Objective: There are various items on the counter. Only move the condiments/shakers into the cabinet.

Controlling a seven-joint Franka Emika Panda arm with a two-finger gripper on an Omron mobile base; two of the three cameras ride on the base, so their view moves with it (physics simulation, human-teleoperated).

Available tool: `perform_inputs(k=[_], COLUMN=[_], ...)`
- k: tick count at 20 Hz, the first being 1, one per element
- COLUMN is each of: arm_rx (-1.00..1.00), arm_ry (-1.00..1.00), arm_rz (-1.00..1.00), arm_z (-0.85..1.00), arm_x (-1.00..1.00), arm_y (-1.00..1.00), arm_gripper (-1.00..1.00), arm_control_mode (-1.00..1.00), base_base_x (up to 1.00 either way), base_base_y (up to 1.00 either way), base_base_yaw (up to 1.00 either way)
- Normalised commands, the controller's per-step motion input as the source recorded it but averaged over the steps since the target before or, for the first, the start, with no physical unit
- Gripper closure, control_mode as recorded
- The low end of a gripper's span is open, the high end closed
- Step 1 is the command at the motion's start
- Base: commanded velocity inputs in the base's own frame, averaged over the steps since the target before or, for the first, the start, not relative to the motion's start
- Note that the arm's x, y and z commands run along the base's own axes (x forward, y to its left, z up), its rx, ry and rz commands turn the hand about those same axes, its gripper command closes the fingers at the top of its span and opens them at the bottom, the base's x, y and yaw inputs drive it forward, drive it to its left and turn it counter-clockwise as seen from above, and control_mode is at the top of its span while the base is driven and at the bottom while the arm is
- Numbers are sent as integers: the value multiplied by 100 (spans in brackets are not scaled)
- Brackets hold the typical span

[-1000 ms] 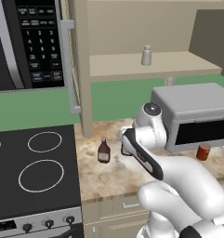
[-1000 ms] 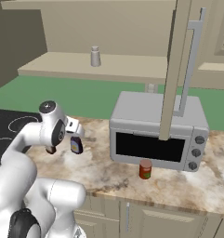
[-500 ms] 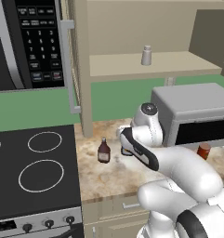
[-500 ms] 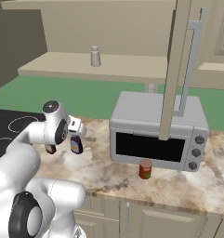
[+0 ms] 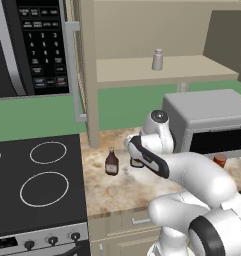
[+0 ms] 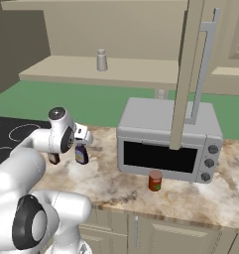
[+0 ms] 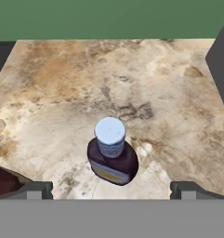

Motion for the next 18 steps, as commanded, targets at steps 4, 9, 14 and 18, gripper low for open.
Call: perform_inputs(k=[4,9,14,18], arm_rx=[0,0,0,0], arm_ry=[0,0,0,0], arm_rz=[4,1,0,0], arm_z=[-8,-7,-8,-4], arm_x=[0,3,12,4], arm_y=[7,0,0,0], arm_gripper=[-100,-100,-100,-100], arm_control_mode=[-100,-100,-100,-100], base_base_x=[0,0,0,0], base_base_y=[0,0,0,0], base_base_yaw=[0,0,0,0])
